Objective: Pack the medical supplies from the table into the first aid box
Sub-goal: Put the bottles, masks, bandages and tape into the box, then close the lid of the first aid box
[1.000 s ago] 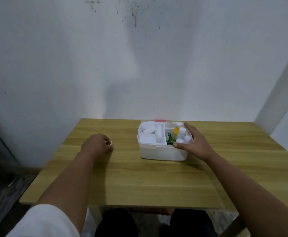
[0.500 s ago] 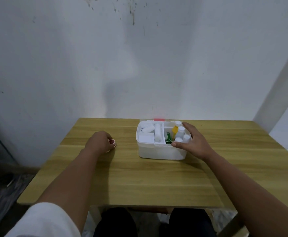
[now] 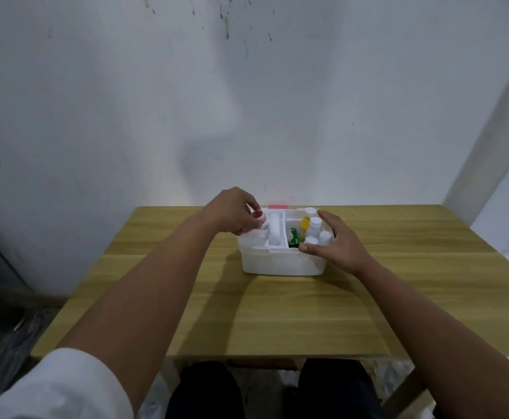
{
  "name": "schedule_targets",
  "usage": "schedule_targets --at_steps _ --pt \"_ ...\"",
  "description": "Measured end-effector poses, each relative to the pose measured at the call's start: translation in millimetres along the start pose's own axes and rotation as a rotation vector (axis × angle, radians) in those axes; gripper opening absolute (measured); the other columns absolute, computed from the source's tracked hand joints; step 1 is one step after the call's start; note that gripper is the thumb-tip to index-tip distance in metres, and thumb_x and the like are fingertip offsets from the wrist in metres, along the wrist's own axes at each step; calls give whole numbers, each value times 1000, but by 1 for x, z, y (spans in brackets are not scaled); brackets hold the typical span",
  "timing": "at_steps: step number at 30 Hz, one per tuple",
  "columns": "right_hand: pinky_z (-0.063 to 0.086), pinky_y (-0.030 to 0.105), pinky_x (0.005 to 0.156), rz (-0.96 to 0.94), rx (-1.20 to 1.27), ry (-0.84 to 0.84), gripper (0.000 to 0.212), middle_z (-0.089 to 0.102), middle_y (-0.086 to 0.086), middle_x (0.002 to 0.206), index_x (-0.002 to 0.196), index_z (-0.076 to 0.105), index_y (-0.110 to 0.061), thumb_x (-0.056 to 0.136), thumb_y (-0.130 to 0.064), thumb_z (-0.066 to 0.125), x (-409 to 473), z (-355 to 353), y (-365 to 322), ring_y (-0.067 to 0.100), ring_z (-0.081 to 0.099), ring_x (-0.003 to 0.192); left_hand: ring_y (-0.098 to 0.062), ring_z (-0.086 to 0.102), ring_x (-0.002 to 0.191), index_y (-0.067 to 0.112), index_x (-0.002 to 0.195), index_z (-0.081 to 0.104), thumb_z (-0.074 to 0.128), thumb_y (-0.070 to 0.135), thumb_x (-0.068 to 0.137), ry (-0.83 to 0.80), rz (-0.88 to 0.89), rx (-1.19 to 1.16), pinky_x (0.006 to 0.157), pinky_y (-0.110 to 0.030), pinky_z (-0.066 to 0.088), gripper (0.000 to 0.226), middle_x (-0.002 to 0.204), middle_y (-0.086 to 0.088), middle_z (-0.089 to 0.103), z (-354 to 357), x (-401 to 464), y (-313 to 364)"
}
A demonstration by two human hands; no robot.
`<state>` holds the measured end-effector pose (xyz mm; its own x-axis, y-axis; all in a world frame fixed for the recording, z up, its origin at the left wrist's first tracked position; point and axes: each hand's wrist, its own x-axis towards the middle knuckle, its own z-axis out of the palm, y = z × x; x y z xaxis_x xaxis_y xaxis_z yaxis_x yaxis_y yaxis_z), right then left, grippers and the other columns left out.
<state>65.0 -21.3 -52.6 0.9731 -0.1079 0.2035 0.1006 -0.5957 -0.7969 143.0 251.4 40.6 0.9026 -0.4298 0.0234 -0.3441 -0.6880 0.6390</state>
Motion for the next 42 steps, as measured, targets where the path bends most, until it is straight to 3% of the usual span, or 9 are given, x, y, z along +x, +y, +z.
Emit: schedule_targets --at_steps 12,19,21,23,26,30,34,37,42 --pt "44 48 115 -4 1 -4 131 41 -7 159 157 38 -28 47 -82 84 0 -1 0 17 46 141 -24 76 88 6 95 81 80 32 84 -90 -4 432 77 -39 64 28 92 -8 79 23 10 5" --pt "44 41 113 -20 -8 -4 125 41 -6 159 157 38 -29 51 -78 84 -1 -2 0 14 45 137 -20 48 60 13 59 56 74 30 87 -91 -26 554 56 -29 38 37 60 -2 55 29 13 9" --pt "43 44 114 -12 -19 -7 128 41 -5 160 158 38 -28 50 -81 82 0 -2 1 16 45 140 -20 47 62 13 59 53 74 30 87 -82 -20 576 56 -29 37 39 59 -1 51 31 13 8" --pt "43 45 115 -3 -24 -9 130 40 -6 161 158 37 -29 48 -83 82 1 -2 2 17 45 141 -22 61 76 12 79 70 77 36 86 -79 -1 576 63 -31 47 26 76 -3 66 30 13 6" --pt "45 44 113 6 2 -21 131 40 -6 161 158 37 -29 48 -84 81 2 -3 4 18 46 140 -16 66 101 23 130 69 82 45 81 -39 -22 493 85 -35 56 55 117 4 72 27 12 -1" --pt "46 32 103 43 204 40 113 46 -1 158 158 40 -22 67 -81 72 7 -5 -1 16 51 132 -7 63 90 28 119 72 72 42 84 86 -13 373 85 -36 58 38 102 12 72 25 9 -8" --pt "47 44 111 159 361 135 77 62 3 143 143 59 -21 87 -74 51 19 -6 -7 21 57 133 -11 67 89 27 95 75 62 39 88 279 -76 60 78 -33 57 19 94 13 71 28 9 -18" --pt "56 42 89 332 420 152 76 68 4 131 142 59 -21 91 -76 47 37 -9 -10 18 67 107 -17 69 87 19 92 73 56 27 94 388 -195 -112 74 -32 55 18 92 6 73 32 18 -32" --pt "51 50 99 554 406 63 81 68 4 119 139 60 -21 88 -83 44 70 -11 -1 26 65 106 -31 71 99 9 104 70 57 48 97 219 -530 -501 95 -47 59 42 105 -9 74 40 46 -56"
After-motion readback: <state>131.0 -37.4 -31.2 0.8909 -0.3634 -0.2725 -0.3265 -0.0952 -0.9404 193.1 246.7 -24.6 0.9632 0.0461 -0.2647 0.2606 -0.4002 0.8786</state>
